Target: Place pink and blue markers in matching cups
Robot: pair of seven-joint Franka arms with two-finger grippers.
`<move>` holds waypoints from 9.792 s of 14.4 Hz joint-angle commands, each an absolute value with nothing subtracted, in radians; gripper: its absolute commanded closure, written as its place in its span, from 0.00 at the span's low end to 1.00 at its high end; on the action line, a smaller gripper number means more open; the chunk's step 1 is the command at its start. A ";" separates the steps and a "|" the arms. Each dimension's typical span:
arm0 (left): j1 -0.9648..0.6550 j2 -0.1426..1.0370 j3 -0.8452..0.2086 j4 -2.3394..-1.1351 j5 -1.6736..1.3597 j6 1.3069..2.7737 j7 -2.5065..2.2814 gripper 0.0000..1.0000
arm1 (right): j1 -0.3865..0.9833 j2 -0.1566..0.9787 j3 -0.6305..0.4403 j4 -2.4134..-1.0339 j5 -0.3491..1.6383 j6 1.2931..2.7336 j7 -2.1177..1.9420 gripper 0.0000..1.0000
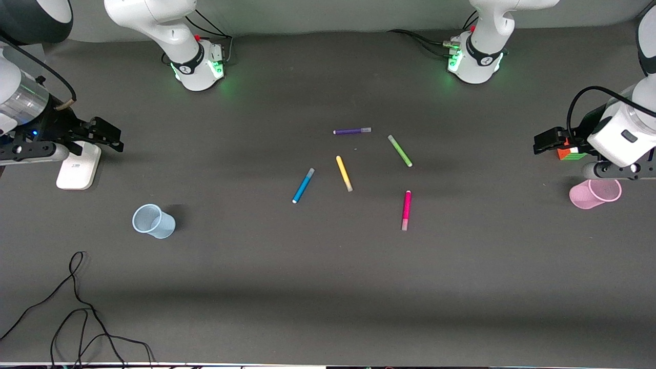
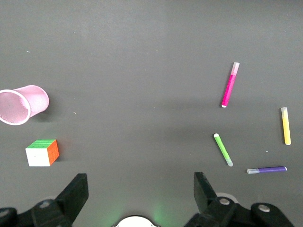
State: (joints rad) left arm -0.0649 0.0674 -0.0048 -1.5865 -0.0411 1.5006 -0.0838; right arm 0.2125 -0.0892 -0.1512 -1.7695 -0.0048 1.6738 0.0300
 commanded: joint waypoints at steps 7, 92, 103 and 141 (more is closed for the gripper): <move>-0.132 0.074 0.002 -1.571 -0.046 1.494 -0.153 0.01 | 0.222 -0.057 -0.137 -1.747 0.002 1.661 0.023 0.00; -0.104 0.078 0.012 -1.577 -0.028 1.546 -0.020 0.01 | 0.606 0.494 -0.377 -1.436 0.052 1.664 0.444 1.00; -0.172 0.187 0.002 -1.691 -0.136 1.771 -0.038 0.02 | 0.621 0.349 -0.658 -1.812 -0.053 2.234 -0.029 1.00; -0.462 0.588 0.003 -1.954 -0.031 2.617 -0.244 1.00 | 0.637 0.091 -0.649 -2.085 -0.061 2.406 -0.060 0.00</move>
State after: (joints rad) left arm -0.4516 0.5932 -0.0089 -1.9433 -0.0467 2.5945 -0.2229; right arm 0.6243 0.1349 -0.6489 -2.1647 -0.0597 2.5702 -0.0557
